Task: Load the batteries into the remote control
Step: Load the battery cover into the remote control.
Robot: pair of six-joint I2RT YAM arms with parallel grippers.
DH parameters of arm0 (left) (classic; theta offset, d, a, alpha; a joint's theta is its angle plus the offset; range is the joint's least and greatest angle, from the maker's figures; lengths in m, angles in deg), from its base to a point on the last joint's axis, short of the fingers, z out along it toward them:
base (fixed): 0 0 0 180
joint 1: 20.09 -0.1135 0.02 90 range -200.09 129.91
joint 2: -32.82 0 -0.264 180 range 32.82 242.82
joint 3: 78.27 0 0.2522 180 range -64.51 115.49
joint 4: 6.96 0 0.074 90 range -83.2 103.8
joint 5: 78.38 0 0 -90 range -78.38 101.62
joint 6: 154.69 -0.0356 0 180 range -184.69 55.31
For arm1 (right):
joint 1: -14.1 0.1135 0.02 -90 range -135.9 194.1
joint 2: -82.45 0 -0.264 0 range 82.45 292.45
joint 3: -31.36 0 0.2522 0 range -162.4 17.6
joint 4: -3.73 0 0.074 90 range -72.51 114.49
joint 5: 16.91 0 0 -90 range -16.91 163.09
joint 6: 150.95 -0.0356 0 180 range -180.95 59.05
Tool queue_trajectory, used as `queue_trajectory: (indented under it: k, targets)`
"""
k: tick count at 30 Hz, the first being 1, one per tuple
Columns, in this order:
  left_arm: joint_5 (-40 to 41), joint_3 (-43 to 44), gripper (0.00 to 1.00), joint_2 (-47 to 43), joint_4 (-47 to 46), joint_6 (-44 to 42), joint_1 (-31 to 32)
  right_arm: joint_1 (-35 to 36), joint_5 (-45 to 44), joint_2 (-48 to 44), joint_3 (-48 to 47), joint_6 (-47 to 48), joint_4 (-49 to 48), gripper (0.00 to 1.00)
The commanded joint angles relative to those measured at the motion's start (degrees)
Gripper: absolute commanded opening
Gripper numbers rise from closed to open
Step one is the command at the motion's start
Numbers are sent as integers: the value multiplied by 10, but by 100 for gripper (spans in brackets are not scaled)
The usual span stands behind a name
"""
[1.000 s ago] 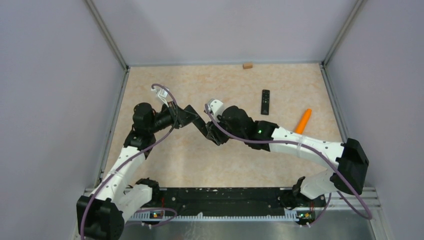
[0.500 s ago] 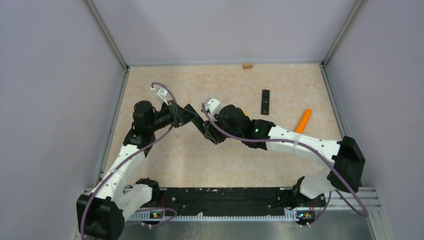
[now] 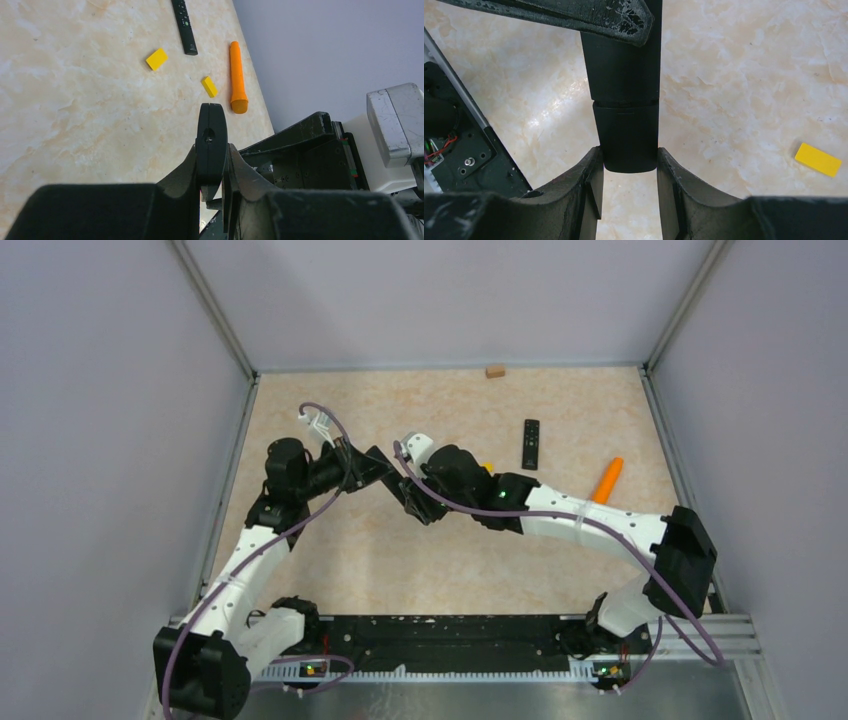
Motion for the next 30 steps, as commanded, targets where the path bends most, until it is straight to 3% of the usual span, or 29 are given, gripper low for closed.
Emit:
queue_trajectory:
  k: [1, 13, 30]
  targets:
    - [-60, 37, 0, -9, -38, 63, 10, 11, -4, 15, -22, -12, -16, 17]
    - [-109, 26, 0, -10, -63, 117, 10, 11, -4, 29, -33, -34, -36, 20]
    - [-129, -21, 0, -8, -72, 95, 22, 10, -31, 57, -94, -26, -72, 20]
